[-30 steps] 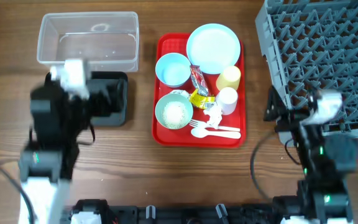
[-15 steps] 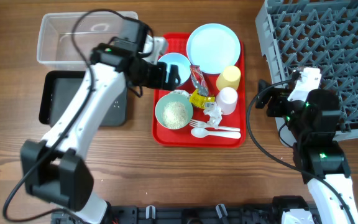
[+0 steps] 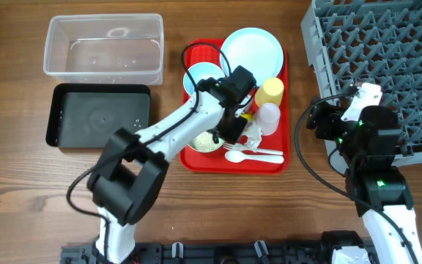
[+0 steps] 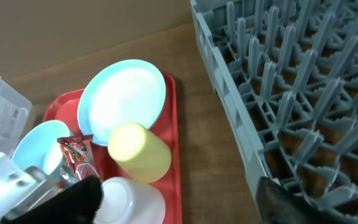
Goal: Sort waste into correct bins and load items into the dishwasher rack
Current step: 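Grasp the green bowl of rice on the red tray with the left gripper, then tip the green bowl over the black tray to pour out the rice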
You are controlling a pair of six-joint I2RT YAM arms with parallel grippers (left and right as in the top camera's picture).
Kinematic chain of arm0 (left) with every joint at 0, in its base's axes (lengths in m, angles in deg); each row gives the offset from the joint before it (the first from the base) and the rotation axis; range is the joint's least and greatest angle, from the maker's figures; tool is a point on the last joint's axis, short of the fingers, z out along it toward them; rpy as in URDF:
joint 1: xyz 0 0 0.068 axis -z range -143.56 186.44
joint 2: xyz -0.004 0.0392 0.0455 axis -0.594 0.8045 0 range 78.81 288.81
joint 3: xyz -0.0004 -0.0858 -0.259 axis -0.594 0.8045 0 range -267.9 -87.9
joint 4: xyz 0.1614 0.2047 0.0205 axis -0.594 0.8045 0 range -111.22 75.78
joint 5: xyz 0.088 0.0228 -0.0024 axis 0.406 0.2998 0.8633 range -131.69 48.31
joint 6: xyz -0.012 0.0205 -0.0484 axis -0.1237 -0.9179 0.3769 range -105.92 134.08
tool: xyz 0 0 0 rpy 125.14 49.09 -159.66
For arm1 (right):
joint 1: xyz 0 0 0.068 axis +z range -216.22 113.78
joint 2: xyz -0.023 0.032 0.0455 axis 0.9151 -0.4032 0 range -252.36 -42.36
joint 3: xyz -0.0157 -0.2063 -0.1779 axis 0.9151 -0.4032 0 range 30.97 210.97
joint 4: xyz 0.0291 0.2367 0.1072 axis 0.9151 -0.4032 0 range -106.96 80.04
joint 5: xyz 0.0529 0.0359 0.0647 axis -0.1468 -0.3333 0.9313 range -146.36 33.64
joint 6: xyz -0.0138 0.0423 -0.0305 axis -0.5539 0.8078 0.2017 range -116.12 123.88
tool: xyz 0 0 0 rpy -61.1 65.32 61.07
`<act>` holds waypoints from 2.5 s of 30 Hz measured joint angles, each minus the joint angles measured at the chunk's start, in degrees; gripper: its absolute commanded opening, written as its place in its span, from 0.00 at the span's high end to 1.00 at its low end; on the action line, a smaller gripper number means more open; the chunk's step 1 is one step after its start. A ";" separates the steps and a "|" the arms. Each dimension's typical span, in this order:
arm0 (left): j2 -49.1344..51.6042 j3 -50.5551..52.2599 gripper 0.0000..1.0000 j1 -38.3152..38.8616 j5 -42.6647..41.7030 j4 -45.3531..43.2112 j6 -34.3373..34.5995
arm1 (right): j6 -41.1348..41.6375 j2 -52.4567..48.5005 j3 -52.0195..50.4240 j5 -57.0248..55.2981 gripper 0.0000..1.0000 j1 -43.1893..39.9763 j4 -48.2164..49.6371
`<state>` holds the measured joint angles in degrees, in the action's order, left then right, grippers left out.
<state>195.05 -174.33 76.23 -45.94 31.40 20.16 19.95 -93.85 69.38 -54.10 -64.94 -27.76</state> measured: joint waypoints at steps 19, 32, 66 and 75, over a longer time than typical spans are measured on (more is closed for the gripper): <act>1.81 -4.11 0.96 -0.59 4.39 6.34 3.08 | 0.39 0.00 0.00 0.00 0.30 0.00 -1.95; -16.11 -12.33 0.96 -13.46 2.34 17.92 12.37 | 0.37 0.00 0.00 0.02 0.25 0.00 -2.45; -1.62 8.57 0.96 -74.05 -73.66 11.80 -28.13 | 0.37 0.00 0.00 -0.42 0.24 0.00 -10.34; 0.00 8.72 0.96 -74.05 -83.19 13.42 -28.28 | 0.39 0.00 0.00 -0.42 0.24 0.00 -11.87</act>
<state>195.05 -165.61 2.18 -129.12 44.82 -8.12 20.35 -93.85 69.38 -54.51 -64.94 -39.63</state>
